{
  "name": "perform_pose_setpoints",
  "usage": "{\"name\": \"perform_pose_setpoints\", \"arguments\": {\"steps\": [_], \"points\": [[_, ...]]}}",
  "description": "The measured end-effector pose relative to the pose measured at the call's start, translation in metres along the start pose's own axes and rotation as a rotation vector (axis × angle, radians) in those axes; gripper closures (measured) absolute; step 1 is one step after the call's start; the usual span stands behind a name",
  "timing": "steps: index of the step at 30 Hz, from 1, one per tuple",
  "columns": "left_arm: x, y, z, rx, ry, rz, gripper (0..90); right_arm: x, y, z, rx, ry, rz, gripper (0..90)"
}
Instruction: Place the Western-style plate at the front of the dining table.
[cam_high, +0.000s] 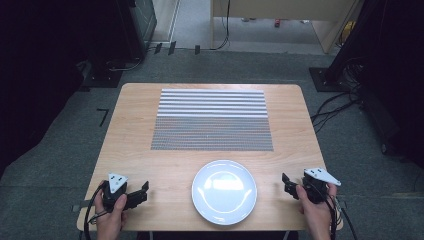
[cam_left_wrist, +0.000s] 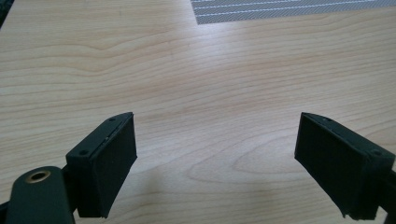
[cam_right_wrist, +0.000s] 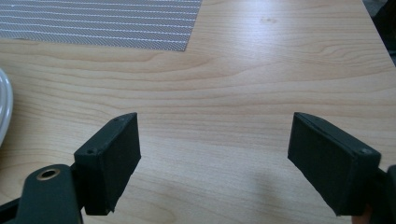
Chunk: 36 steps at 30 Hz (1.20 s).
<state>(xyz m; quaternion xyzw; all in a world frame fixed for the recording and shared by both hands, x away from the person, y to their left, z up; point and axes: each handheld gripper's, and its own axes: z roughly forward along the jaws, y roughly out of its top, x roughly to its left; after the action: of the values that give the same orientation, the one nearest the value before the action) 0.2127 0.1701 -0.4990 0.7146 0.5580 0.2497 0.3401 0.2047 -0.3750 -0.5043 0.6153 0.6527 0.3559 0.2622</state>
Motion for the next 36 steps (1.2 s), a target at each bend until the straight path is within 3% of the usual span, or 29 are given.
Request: {"name": "perform_pose_setpoints", "arguments": {"steps": [36], "points": [[-0.035,0.002,0.007,0.008,-0.072,0.042,12.6,0.031,-0.001,0.001,0.0,0.084,-0.05,16.7]]}}
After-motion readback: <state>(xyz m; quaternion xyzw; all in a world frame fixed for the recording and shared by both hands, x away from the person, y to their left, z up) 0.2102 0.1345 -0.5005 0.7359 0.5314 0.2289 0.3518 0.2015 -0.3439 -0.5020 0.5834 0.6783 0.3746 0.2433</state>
